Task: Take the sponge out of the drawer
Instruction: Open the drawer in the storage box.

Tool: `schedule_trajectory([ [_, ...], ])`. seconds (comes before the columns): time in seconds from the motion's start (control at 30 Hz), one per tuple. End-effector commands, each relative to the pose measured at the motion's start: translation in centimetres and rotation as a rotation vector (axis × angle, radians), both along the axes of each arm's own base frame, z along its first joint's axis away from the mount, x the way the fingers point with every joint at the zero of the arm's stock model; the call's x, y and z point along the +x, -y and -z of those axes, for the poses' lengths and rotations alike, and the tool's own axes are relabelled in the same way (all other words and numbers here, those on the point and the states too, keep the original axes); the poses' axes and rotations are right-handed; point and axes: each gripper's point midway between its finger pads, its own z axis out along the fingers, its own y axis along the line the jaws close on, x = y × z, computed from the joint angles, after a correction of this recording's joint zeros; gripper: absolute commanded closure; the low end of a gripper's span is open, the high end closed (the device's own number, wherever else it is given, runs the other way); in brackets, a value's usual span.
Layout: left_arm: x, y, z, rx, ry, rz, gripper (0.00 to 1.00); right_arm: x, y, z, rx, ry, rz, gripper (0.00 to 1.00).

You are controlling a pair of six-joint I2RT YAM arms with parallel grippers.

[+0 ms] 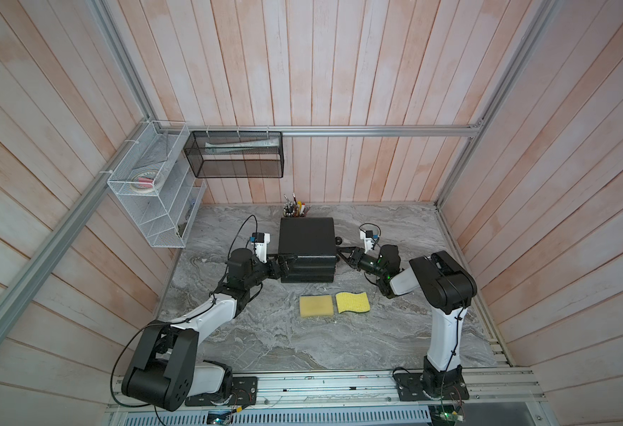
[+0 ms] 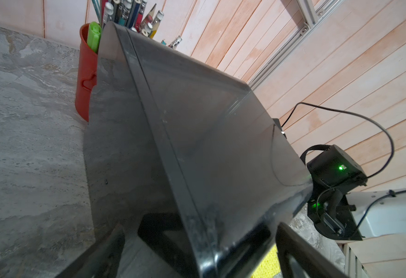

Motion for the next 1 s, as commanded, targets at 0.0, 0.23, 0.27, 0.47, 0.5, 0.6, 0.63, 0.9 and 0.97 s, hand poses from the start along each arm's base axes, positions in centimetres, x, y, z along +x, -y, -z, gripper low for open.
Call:
schedule_trajectory([
  [0.0, 0.2, 0.5, -1.3, -0.03, 0.038, 0.031, 0.0, 0.6, -0.4, -1.3, -0.019, 0.061, 0.004, 0.76],
  [0.23, -0.1, 0.5, -1.1, -0.036, 0.035, 0.033, 0.0, 1.1, -0.3, -0.9, -0.021, 0.044, 0.017, 0.78],
  [0.27, -0.1, 0.4, -1.2, -0.034, 0.039, 0.031, 0.01, 1.2, 0.1, -0.8, -0.03, 0.043, 0.029, 0.78],
  [0.47, 0.0, 0.1, -1.5, -0.019, 0.051, 0.011, 0.0, 1.0, 3.3, -0.8, -0.062, 0.038, 0.125, 0.79],
  [0.5, 0.0, 0.1, -1.5, -0.016, 0.052, 0.01, 0.01, 0.9, 3.8, -0.8, -0.067, 0.038, 0.139, 0.79],
  [0.6, -0.1, -0.2, -1.5, -0.012, 0.052, 0.001, 0.0, 0.8, 5.5, -0.6, -0.083, 0.031, 0.183, 0.79],
  [0.63, -0.2, -0.2, -1.6, -0.011, 0.054, -0.001, 0.0, 0.8, 6.0, -0.5, -0.085, 0.029, 0.196, 0.79],
  [0.9, -0.4, -0.5, -2.2, -0.004, 0.066, -0.011, 0.0, 0.8, 9.2, -0.1, -0.103, 0.023, 0.267, 0.8],
  [0.97, -0.4, -0.5, -2.2, -0.002, 0.067, -0.012, 0.01, 1.0, 9.9, 0.0, -0.109, 0.02, 0.283, 0.8],
])
